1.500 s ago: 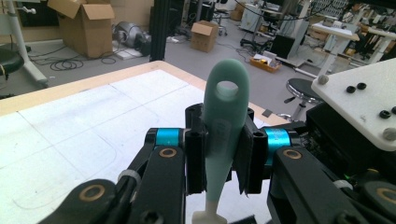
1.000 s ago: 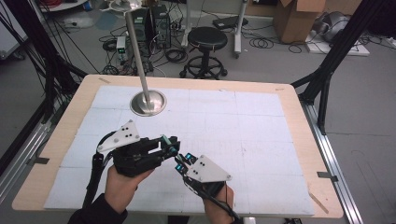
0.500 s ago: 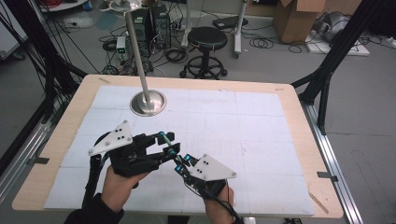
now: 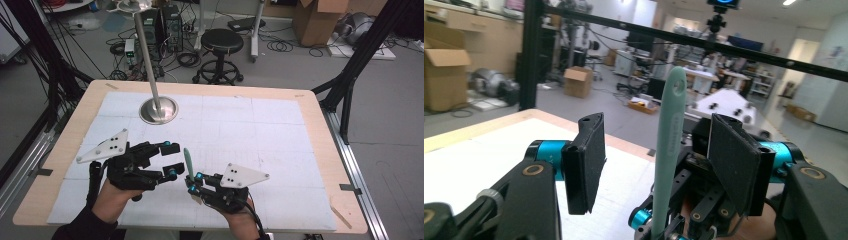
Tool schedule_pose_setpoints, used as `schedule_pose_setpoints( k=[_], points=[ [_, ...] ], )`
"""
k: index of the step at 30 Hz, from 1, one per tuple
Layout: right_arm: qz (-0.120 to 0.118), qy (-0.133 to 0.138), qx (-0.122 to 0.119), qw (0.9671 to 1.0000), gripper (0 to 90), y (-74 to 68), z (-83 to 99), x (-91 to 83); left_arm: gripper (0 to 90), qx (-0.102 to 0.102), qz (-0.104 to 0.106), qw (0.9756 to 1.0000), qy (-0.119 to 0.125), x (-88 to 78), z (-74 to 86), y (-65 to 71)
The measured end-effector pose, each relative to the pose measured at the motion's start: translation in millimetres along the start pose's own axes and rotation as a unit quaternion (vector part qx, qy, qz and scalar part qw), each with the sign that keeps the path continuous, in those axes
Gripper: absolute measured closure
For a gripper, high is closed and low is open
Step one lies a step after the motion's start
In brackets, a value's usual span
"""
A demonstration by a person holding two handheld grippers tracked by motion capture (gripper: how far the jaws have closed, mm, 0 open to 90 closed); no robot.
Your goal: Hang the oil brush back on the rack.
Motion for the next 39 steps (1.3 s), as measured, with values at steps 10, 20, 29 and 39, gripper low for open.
schedule_pose_setpoints(
  k=[10, 20, 29, 39],
  points=[
    [-0.107, 0.011, 0.02, 0.994, 83.6, -9.3, -0.8, 3.2, 46.4, -0.022, 0.071, 0.9971, -0.015, 2.7, 4.0, 9.6],
    [-0.154, 0.02, 0.036, 0.9872, 83.5, -13.0, -1.7, 6.2, 55.6, -0.026, 0.103, 0.994, -0.023, 3.7, 6.1, 14.7],
    [-0.169, 0.022, 0.039, 0.9847, 83.5, -14.4, -1.9, 7.3, 72.6, -0.021, 0.117, 0.9924, -0.032, 5.5, 9.0, 17.3],
    [-0.172, 0.021, 0.038, 0.984, 83.5, -14.9, -1.6, 7.9, 81.7, -0.007, 0.113, 0.993, -0.033, 5.5, 9.7, 16.9]
  ],
)
Point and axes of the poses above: each handheld gripper's, and its own axes: x roughly forward along the jaws, z roughly out of its underside, y roughly to its right, the point moved 4 cm from there along x, roughly forward along the jaws, and after that the axes turned 6 degrees about y, right-handed, at the moved point
